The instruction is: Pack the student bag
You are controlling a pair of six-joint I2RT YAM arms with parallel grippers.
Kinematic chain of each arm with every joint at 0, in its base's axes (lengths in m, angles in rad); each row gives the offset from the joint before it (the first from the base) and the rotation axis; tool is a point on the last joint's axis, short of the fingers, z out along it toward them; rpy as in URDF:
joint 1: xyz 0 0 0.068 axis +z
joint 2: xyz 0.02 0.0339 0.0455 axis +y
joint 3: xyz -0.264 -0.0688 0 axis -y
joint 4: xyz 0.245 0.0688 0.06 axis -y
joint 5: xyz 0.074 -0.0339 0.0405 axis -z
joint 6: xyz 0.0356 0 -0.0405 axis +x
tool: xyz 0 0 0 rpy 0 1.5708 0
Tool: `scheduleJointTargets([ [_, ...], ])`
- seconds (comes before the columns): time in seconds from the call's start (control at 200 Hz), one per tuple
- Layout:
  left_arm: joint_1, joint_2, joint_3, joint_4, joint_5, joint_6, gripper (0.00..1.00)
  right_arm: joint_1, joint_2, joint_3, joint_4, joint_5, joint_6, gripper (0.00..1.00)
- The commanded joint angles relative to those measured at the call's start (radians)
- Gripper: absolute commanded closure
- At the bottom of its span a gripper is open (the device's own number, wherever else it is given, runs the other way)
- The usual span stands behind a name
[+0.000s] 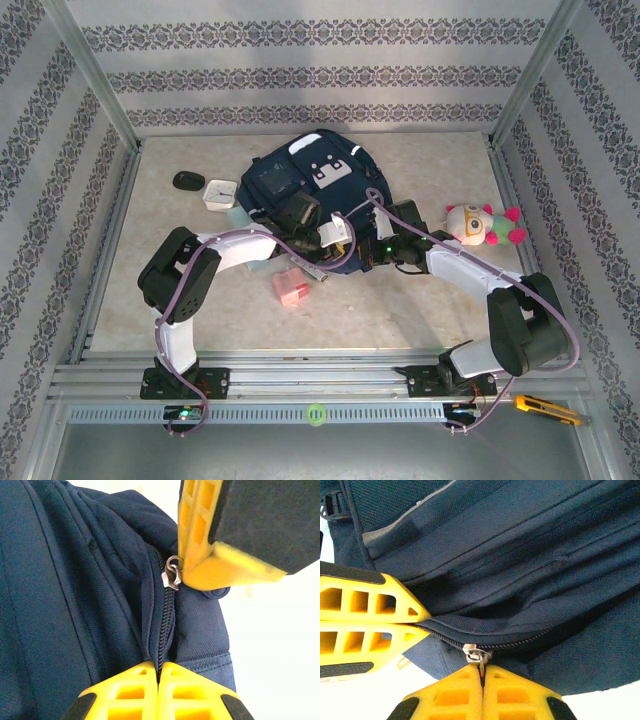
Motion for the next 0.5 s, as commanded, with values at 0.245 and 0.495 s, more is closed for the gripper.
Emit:
scheduleJointTargets([
  [0.245, 0.003, -0.037, -0.068, 0.2, 0.124, -0.13, 1.0, 0.016, 0.061, -0.003, 0.073, 0.024, -0.004, 0.94],
  [0.495, 0.003, -0.037, -0.055, 0.192, 0.128, -0.142, 1.0, 0.025, 0.085, -0.017, 0.117, 0.039, 0.008, 0.82],
])
